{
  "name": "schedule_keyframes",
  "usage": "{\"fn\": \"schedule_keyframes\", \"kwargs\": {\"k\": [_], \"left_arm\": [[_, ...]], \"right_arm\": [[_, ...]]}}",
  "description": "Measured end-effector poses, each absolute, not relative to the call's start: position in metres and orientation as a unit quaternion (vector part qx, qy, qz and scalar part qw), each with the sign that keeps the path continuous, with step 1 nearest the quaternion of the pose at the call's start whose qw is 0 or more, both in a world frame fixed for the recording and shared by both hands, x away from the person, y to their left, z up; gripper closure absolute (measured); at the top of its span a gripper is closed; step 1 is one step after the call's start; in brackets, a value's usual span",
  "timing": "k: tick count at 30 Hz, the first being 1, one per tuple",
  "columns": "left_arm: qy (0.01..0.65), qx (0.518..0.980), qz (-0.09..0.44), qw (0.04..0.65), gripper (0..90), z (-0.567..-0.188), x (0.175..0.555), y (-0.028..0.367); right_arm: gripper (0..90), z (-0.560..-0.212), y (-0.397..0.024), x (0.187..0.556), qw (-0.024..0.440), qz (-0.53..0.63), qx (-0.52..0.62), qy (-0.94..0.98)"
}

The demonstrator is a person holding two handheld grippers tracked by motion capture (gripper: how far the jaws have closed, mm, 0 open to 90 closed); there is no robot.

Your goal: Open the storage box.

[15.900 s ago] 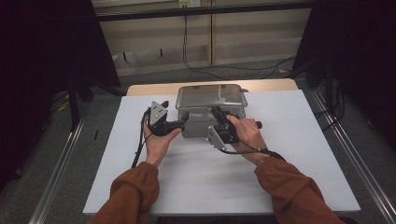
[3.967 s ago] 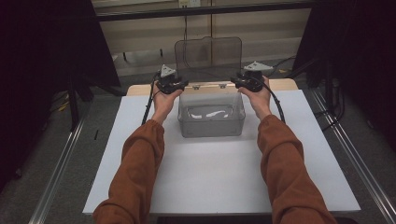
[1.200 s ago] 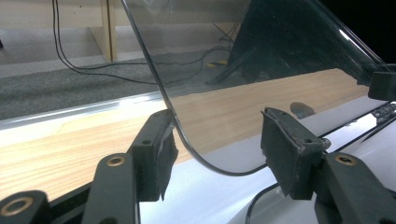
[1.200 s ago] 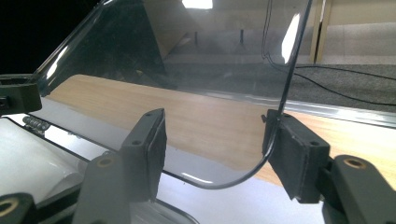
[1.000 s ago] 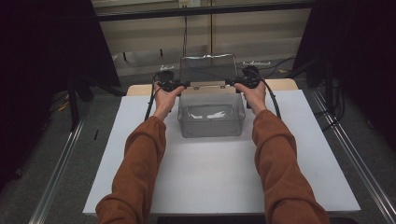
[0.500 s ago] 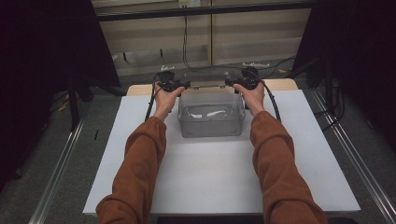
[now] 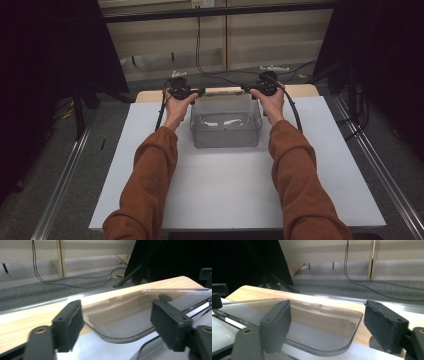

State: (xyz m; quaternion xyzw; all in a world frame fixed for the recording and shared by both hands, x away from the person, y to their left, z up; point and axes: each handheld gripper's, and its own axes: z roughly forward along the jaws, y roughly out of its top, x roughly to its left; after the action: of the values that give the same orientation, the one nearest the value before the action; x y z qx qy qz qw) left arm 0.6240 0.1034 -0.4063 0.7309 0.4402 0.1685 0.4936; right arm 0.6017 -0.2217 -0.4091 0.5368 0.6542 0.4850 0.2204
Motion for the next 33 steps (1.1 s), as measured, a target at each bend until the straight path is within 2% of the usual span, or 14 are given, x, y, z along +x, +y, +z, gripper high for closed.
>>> {"fn": "schedule_keyframes", "kwargs": {"k": [7,16,33], "left_arm": [[0.437,0.730,0.174,0.497,17.2,-0.407,0.620,0.110],[0.405,0.734,0.190,0.512,7.5,-0.390,0.607,0.104],[0.363,0.724,0.215,0.545,2.9,-0.386,0.570,0.111]], "right_arm": [[17.2,-0.404,-0.218,0.593,0.237,0.488,0.516,0.663],[5.5,-0.394,-0.215,0.580,0.259,0.497,0.490,0.668],[4.0,-0.386,-0.214,0.546,0.299,0.512,0.458,0.662]]}}
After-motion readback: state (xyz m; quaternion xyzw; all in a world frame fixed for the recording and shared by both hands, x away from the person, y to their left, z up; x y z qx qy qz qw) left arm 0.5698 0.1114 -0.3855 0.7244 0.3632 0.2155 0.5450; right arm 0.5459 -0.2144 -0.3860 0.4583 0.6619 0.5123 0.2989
